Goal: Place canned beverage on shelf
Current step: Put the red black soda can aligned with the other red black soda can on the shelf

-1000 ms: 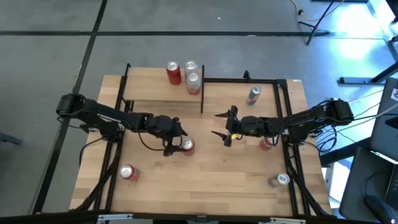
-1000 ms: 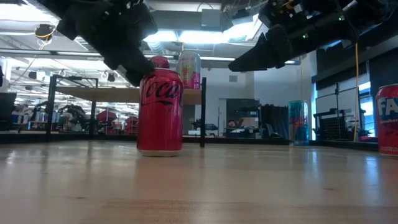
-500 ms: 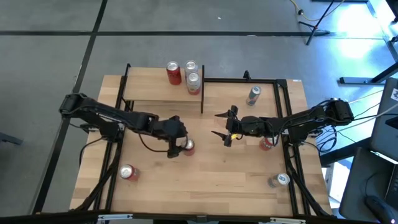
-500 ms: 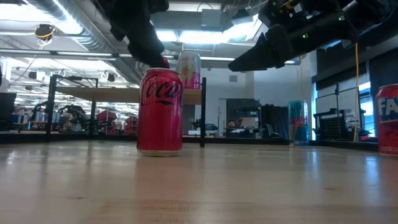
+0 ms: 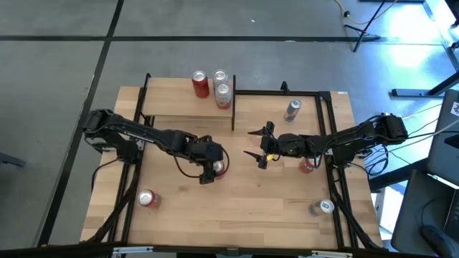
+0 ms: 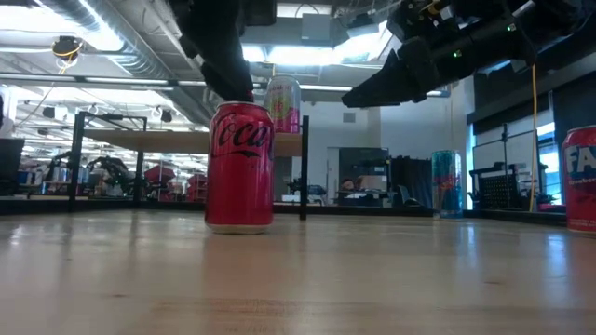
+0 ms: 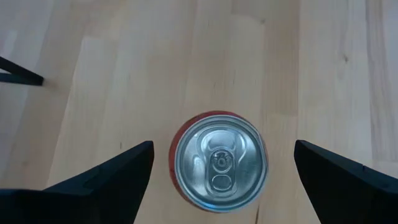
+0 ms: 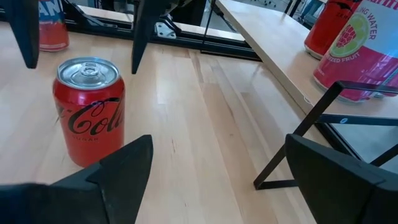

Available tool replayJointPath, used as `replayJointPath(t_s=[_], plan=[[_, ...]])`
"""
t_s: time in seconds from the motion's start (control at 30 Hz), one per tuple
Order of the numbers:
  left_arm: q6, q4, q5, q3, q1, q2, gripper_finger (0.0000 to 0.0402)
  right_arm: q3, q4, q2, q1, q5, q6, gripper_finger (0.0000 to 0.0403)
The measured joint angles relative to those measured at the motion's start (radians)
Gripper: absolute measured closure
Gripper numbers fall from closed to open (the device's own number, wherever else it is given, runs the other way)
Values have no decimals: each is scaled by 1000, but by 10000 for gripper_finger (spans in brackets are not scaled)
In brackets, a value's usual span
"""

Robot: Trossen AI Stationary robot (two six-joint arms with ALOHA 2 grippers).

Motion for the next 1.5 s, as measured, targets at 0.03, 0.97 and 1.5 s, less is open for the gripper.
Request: replayJointPath(t_s=[0.03,0.97,1.5], plan=[[0,-3,-1,0,1,3,40,0,0,0,0,0,0,52],[261,-172,-27,60,27,-17,161,0,1,0,0,0,1,52],[443,-476,17,378,360,-182,153,0,50,46,0,0,33,52]])
